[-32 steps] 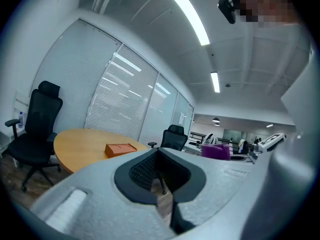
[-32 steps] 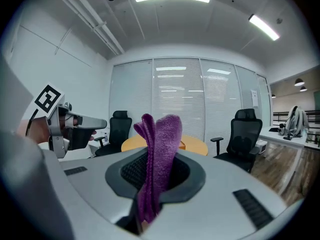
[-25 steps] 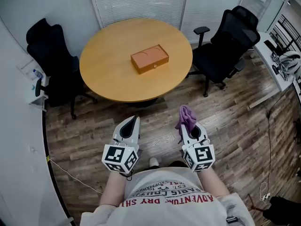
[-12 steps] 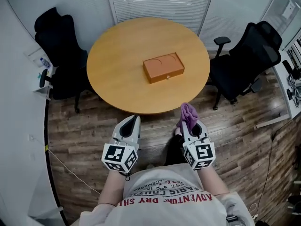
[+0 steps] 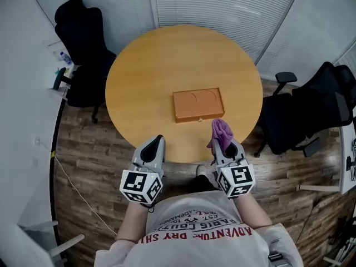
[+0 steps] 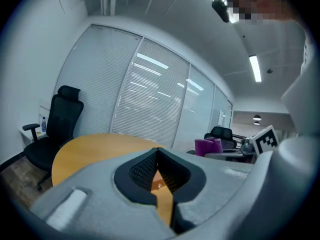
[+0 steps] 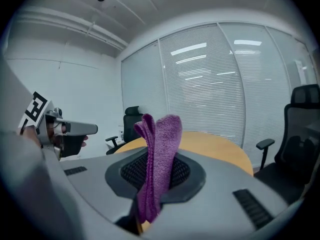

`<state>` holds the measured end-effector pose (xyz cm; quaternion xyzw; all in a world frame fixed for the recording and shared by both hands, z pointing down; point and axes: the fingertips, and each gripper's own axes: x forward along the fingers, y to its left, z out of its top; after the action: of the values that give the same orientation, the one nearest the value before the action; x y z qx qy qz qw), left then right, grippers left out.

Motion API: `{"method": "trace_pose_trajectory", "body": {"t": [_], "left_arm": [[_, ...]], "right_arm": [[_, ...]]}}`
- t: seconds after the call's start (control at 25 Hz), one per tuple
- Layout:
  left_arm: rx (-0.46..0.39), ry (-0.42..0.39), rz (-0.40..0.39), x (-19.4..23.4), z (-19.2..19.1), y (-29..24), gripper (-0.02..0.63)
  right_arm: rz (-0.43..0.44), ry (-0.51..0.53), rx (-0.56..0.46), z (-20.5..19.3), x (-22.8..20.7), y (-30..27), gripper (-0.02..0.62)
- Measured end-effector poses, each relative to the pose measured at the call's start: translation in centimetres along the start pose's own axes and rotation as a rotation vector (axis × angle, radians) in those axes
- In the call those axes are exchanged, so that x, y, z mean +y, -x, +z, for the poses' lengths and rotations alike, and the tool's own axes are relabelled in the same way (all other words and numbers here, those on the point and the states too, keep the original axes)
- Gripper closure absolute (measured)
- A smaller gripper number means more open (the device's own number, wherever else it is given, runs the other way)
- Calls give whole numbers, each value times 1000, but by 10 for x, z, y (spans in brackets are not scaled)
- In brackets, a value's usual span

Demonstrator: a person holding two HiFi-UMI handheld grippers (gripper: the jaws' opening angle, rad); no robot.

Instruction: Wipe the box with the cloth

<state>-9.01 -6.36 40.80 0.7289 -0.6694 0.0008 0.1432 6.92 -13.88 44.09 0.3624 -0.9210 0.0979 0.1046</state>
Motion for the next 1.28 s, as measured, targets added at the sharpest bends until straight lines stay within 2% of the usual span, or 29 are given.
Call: {"method": "trace_pose_trajectory", "body": {"t": [0.32, 0.56, 0.96, 1.28], "left_arm": [[-31, 35, 170, -4, 10, -81, 597], [-15, 47, 226, 19, 7, -101, 598], [-24, 49, 253, 80, 5, -118, 598], [6, 10, 225, 103, -8, -120, 598]], "right_arm": [[200, 80, 92, 15, -66, -80, 531], [284, 138, 180, 10, -67, -137, 531], [370, 301, 358, -5, -34, -232, 531], [414, 563, 499, -47, -8, -296, 531]]}}
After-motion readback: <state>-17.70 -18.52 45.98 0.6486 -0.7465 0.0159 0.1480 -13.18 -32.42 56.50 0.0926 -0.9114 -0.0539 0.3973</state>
